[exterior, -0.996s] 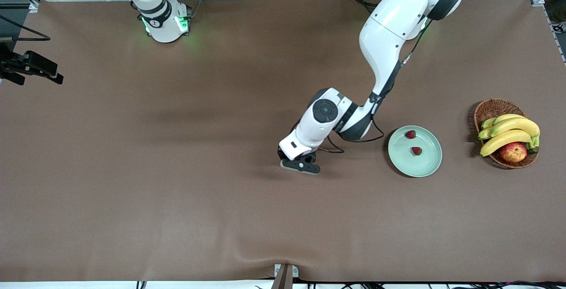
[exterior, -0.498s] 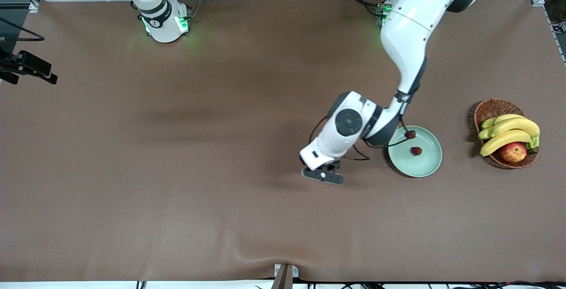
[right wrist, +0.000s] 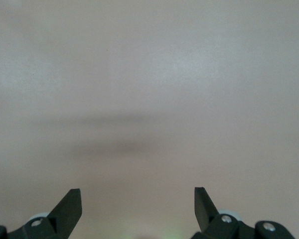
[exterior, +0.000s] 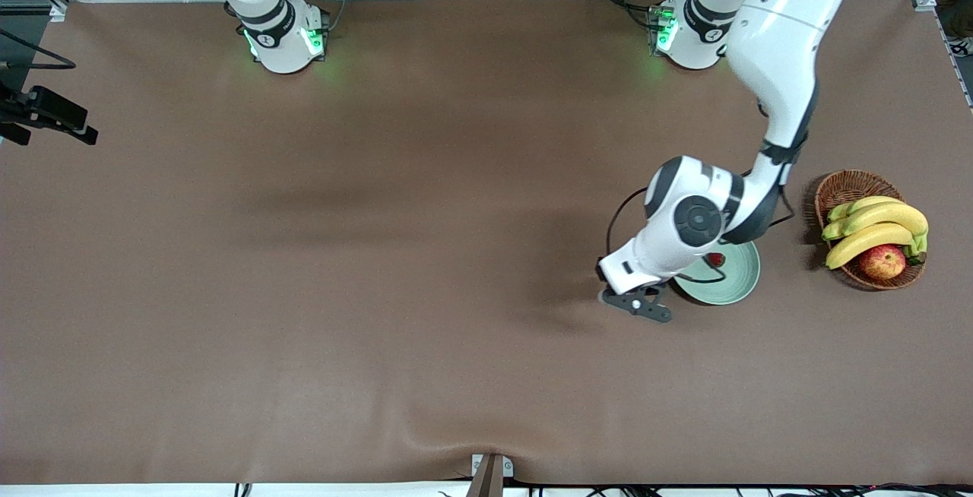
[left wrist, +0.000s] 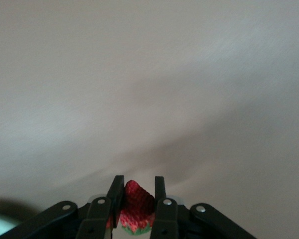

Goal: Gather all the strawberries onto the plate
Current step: 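Lower the strawberry onto the plate and open the left gripper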

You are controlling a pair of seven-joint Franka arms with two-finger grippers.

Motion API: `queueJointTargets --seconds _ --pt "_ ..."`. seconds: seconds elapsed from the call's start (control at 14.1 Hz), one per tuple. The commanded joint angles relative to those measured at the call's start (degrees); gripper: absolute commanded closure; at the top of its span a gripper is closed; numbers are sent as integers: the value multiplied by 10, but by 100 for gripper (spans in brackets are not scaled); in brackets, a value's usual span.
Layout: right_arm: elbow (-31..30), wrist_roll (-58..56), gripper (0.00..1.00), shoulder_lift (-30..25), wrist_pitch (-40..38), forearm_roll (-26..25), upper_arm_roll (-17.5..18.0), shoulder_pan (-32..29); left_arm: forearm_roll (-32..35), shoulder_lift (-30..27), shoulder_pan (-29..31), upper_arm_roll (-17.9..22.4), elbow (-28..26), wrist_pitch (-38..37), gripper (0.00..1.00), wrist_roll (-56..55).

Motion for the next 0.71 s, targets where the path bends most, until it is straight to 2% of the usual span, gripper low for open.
queueJointTargets --seconds 0.0,0.21,0.36,0.43,0.64 --pt "8 3 0 0 -3 2 7 -3 0 -59 51 -5 -71 -14 100 78" --pt "8 2 0 0 -3 2 9 -3 0 -59 103 -6 -88 -22 100 158" --pt "8 2 0 3 -3 3 9 -4 0 -59 113 -5 -103 -22 100 173" --pt "8 2 0 4 -3 2 9 -3 0 -58 119 -5 -105 -22 90 174" --pt "8 2 0 4 -3 2 9 -4 -1 -51 125 -4 -105 -22 15 173"
